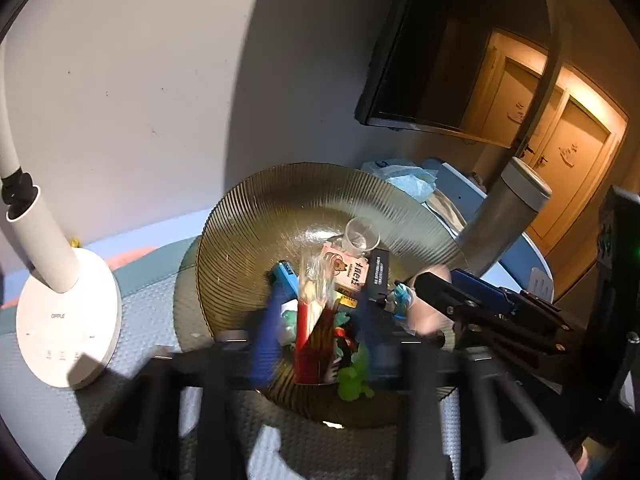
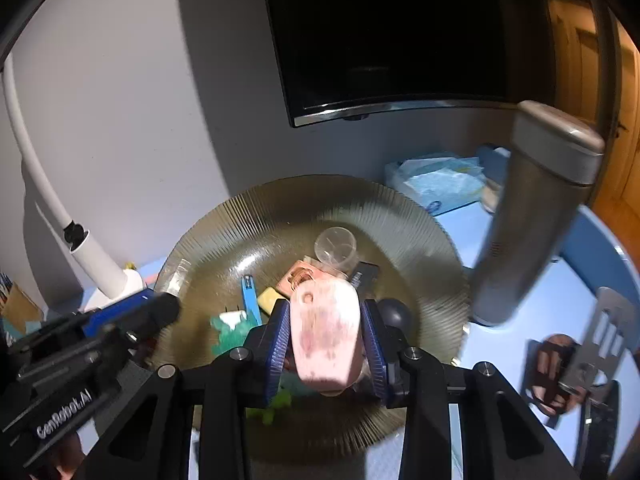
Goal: Organize rigid objects
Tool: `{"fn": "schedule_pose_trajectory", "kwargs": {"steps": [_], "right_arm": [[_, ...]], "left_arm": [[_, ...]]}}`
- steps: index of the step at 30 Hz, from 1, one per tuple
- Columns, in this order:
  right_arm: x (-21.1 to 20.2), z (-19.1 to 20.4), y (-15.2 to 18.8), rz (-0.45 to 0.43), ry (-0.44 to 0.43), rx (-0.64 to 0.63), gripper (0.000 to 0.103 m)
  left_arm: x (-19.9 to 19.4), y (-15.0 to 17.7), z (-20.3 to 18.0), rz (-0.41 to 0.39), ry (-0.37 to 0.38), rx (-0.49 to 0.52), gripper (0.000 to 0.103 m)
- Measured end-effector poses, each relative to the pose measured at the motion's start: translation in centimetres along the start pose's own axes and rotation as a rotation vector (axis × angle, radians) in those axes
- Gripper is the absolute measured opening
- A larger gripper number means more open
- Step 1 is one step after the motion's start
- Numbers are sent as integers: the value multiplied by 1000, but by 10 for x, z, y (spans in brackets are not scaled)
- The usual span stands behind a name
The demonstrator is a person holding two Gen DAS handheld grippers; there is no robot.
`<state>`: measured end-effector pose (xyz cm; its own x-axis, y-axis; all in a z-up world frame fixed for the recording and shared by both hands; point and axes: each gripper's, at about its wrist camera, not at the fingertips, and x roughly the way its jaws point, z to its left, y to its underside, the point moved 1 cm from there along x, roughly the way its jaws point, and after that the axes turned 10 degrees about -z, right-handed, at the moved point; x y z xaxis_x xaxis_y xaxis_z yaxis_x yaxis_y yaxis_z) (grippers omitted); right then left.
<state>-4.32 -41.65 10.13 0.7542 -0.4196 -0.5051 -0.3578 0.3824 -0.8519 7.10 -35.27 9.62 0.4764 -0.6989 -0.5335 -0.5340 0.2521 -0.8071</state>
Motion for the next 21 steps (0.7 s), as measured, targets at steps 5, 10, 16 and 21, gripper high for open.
{"fn": "schedule_pose_trajectory", "kwargs": {"steps": [5,10,16,21], "right_arm": [[-18,-15,-6,-41,-18,62,58],[-55,-6,0,-48,-98,117,58],[-95,47,6,-53,-212,51,58],[-128,105,21,-67,-319,-25,59]], "left_arm": [[-42,-6,9,-60,-27,42,63],[-114,-2,29,-146,-67,28,70],[-201,13,48,-220,-180,51,71],[-264,40,67,-283,-304,38,80]]}}
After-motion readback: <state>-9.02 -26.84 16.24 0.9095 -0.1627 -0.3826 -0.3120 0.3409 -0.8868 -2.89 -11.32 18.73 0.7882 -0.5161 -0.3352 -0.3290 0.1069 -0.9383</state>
